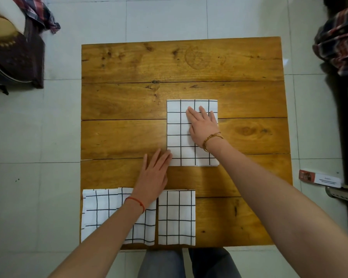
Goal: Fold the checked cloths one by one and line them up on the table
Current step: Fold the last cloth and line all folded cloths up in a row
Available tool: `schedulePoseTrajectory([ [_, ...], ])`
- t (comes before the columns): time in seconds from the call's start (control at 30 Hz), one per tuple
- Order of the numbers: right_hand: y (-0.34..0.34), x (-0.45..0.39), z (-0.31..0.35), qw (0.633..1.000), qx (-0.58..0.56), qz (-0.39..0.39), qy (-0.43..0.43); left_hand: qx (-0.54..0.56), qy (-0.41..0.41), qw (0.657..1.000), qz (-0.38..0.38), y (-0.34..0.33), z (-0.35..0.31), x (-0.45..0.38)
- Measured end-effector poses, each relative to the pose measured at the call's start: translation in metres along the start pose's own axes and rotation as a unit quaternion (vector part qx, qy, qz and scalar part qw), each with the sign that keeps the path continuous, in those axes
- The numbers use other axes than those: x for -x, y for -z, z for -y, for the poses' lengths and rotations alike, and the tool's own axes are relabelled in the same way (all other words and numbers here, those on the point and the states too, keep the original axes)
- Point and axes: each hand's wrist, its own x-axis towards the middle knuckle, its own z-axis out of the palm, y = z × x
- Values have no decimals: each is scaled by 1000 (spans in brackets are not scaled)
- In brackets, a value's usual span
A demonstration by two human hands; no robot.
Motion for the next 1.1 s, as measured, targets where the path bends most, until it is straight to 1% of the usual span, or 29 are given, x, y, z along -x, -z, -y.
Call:
schedulePoseTrajectory([
  [0.13,-2,-1,-3,1000,-18,-14,11,24,-11,1000,-11,-9,-3,18],
  [0.2,-3,3,-7,996,-58,-66,21,51,-12,998,-42,-8,-3,19],
  [0.27,-2,10,-14,982,-122,-146,3,86,0,994,-74,-2,-2,13],
  [0.33,-3,21,-24,958,-171,-217,-70,128,40,986,-99,8,-2,2],
  [0.4,-6,30,-36,925,-221,-247,-184,178,106,970,-128,20,-2,-13],
  [0.47,-9,38,-44,886,-290,-237,-275,234,169,947,-142,29,-2,-32],
  [0.53,-13,44,-49,862,-342,-202,-314,277,219,926,-136,31,-1,-50],
  [0.63,-15,47,-48,845,-389,-154,-334,325,269,898,-127,32,1,-71],
  [0.8,-12,42,-40,820,-439,-139,-341,412,319,845,-116,38,-3,-86],
  [0.97,-13,39,-35,827,-435,-125,-334,425,345,829,-117,41,-4,-94],
  [1.1,-14,44,-34,819,-457,-135,-319,416,346,832,-121,44,-2,-96],
])
